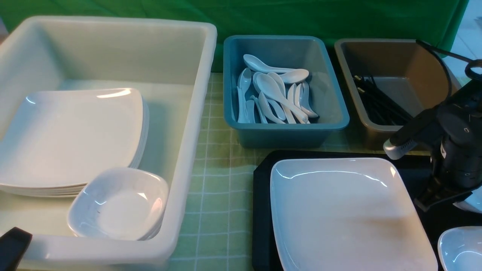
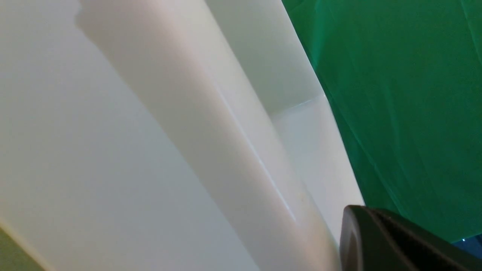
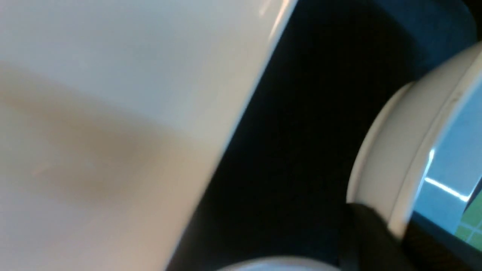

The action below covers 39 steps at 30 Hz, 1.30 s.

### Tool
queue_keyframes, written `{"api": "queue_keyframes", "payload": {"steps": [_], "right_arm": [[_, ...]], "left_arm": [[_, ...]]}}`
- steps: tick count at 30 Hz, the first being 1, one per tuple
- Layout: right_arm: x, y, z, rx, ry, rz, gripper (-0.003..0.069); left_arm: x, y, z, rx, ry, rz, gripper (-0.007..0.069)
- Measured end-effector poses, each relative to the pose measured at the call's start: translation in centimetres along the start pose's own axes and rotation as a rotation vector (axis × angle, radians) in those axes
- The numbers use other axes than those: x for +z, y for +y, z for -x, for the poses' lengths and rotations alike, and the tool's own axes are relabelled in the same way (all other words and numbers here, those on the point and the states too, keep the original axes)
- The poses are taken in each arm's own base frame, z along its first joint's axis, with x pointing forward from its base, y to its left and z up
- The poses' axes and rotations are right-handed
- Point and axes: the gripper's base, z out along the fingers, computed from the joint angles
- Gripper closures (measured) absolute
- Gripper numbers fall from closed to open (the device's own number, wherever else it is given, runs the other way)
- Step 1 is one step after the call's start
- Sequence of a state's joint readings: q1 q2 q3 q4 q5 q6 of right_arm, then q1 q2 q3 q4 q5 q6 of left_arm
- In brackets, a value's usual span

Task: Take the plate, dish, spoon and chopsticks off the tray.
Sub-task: Use the right arm to put the small plate into the large storage box on the left

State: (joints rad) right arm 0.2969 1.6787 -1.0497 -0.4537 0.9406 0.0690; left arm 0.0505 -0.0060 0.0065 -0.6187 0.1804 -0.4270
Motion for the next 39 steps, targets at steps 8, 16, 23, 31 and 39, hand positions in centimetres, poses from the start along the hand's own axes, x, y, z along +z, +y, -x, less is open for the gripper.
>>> {"api": "queue_keyframes", "payload": {"steps": [8, 16, 23, 31, 39], "right_arm": [[-4.6, -1.0, -1.3, 0.105, -0.069, 0.050, 0.0629], [-16.0, -1.5, -2.4, 0.160, -0.393, 0.186, 0.0629], [-25.7, 6.9, -0.1, -0.186, -0.794, 0.406, 0.0629], [-27.0, 21.3, 4.8, -0.625, -0.938, 0.476, 0.0629], [-23.1, 27.9, 9.7, -0.729, -0.867, 0.422, 0.0629]], "left_arm": [[0.0, 0.0, 0.0, 0.000, 0.000, 0.000, 0.0636], [0.0, 0.0, 0.0, 0.001, -0.001, -0.001, 0.0636], [0.0, 0.0, 0.0, 0.001, -0.001, -0.001, 0.0636], [0.0, 0.0, 0.0, 0.001, -0.002, -0.001, 0.0636], [0.0, 0.0, 0.0, 0.005, -0.003, -0.001, 0.0635]]}}
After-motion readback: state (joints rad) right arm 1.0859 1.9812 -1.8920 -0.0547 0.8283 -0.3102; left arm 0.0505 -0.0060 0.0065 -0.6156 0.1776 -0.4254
